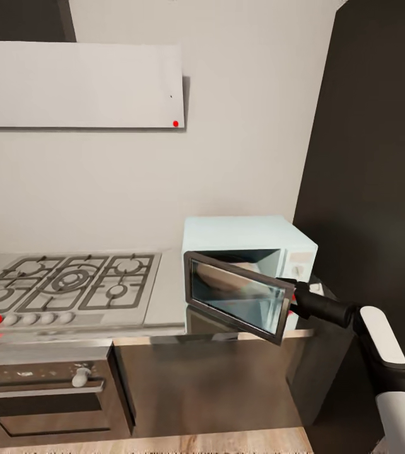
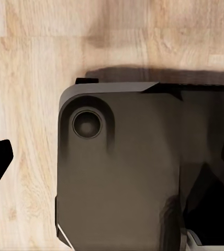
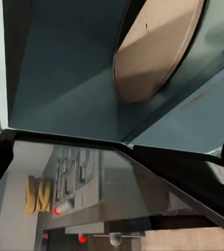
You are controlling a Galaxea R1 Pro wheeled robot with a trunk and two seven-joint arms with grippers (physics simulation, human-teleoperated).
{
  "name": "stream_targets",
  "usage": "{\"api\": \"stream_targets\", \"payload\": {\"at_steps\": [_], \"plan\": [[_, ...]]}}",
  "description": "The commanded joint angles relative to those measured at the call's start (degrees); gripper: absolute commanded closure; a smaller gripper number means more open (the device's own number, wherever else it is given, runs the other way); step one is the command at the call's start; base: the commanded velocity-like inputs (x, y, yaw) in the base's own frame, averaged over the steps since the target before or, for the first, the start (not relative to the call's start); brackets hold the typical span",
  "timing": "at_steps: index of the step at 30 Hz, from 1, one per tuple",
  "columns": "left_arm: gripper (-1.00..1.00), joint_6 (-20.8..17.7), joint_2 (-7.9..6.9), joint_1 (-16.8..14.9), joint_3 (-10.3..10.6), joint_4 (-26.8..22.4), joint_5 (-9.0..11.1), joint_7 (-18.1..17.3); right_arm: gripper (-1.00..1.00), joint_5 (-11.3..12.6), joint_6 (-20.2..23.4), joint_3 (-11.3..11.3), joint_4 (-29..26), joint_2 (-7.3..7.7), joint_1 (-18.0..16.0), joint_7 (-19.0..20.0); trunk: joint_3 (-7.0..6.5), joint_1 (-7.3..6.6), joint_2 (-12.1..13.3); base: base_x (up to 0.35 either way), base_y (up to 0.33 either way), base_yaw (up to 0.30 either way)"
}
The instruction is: In the kitchen, take the popcorn bag from the countertop, put it into the microwave, and heat it until the popcorn is cooked so the cooked popcorn ends up inside the bag.
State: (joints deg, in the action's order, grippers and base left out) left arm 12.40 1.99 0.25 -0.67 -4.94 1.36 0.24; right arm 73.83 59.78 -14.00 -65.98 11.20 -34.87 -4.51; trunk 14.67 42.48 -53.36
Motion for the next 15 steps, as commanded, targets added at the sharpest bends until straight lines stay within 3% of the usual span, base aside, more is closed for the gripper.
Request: {"api": "stream_targets", "payload": {"at_steps": [1,15], "plan": [[-1.0,0.08,0.02,0.01,-0.03,-0.04,0.14,0.03,-1.0,0.67,0.22,2.74,-0.03,-0.06,-0.03,-0.42,0.06,-0.01,-0.04,-0.258,0.0,0.0],[-1.0,0.08,0.0,0.01,-0.03,0.55,0.14,0.03,-1.0,0.71,0.22,3.72,-0.12,-0.18,-0.03,-0.54,0.06,-0.01,-0.04,-0.129,0.0,0.0]]}}
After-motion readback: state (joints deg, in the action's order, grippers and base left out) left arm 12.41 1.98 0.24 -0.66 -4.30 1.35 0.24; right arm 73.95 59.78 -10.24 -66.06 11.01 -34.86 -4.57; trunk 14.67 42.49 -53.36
